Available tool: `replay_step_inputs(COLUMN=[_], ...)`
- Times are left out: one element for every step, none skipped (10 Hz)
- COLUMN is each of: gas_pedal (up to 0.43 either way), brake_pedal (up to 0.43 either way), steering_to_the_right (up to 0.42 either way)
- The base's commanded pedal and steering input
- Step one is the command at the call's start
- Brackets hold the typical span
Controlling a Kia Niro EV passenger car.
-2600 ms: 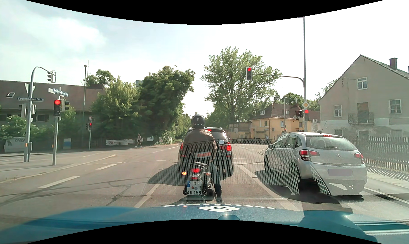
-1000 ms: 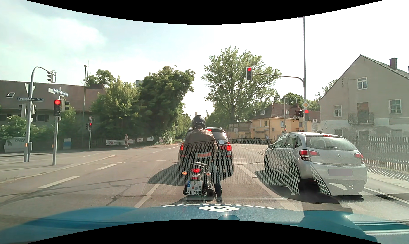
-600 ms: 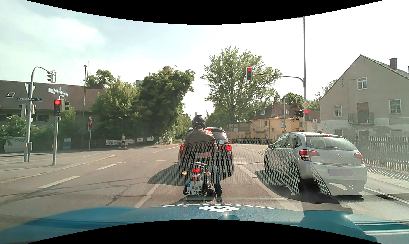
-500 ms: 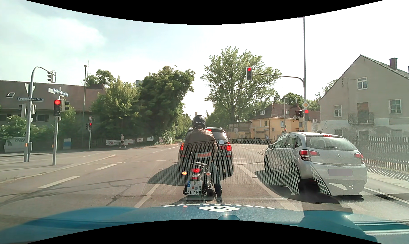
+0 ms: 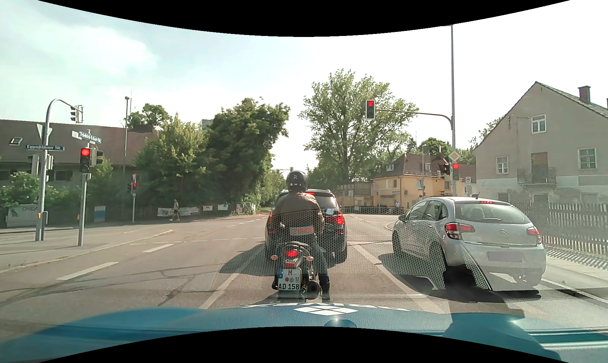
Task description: Follow the waypoints while adhering to traffic rules and regulations
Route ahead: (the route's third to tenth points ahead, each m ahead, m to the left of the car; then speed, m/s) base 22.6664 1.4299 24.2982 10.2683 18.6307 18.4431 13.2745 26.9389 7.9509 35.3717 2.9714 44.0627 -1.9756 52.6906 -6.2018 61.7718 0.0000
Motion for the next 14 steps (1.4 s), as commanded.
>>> replay_step_inputs(gas_pedal=[0.0,0.0,0.0,0.0,0.0,0.0,0.0,0.0,0.0,0.0,0.0,0.0,0.0,0.0], brake_pedal=[0.317,0.317,0.311,0.317,0.317,0.317,0.317,0.317,0.317,0.317,0.317,0.317,0.317,0.317], steering_to_the_right=[-0.011,-0.011,-0.011,-0.011,-0.011,-0.011,-0.011,-0.011,-0.011,-0.011,-0.011,-0.011,-0.011,-0.011])
